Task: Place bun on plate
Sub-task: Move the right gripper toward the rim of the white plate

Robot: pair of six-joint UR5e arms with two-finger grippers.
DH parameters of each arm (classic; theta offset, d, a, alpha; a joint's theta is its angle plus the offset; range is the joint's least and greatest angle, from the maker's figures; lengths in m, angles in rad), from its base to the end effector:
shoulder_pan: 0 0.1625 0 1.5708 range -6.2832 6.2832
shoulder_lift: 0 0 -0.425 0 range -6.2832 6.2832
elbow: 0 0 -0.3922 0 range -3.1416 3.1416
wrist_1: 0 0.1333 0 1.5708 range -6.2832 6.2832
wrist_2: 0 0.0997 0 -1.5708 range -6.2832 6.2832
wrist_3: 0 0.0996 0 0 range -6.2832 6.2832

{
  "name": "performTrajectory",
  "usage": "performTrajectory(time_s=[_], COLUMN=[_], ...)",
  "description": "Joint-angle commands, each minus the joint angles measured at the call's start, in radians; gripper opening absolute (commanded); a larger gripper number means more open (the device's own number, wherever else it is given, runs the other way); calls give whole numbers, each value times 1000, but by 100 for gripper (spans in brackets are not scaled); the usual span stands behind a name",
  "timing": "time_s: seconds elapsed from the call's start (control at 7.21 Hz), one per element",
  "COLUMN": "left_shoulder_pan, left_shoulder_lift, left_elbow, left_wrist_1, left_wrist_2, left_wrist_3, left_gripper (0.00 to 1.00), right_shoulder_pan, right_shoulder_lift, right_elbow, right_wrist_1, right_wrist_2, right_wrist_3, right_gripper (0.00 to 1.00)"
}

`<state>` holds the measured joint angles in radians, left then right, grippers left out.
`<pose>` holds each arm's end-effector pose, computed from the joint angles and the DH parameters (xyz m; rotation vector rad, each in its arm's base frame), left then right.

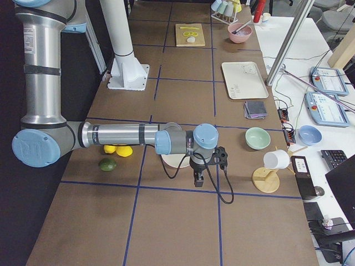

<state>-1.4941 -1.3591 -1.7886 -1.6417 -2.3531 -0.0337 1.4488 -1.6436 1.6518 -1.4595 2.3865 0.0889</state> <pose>-0.0317 -0.4114 0.6384 0.0298 0.7849 0.0709 0.0033 -0.4723 0.6390 0.0264 -0.8222 -0.0799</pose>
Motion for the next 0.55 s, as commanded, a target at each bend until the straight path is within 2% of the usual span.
performTrajectory(time_s=[0.0,0.14,0.28,0.42], left_shoulder_pan=[0,0,0,0], left_shoulder_lift=[0,0,-2,-3], left_elbow=[-5,-5,-5,-5], left_wrist_1=[-3,-4,-4,-4], left_wrist_2=[0,0,0,0], left_wrist_3=[0,0,0,0], left_gripper=[100,100,100,100], right_shoulder_pan=[-88,-158,-232,-295], right_shoulder_lift=[-77,-93,-93,-93], right_elbow=[-51,-69,-73,-78], right_wrist_1=[327,482,593,638], right_wrist_2=[23,7,-48,-79], right_wrist_3=[151,314,451,548], right_gripper=[100,100,100,96])
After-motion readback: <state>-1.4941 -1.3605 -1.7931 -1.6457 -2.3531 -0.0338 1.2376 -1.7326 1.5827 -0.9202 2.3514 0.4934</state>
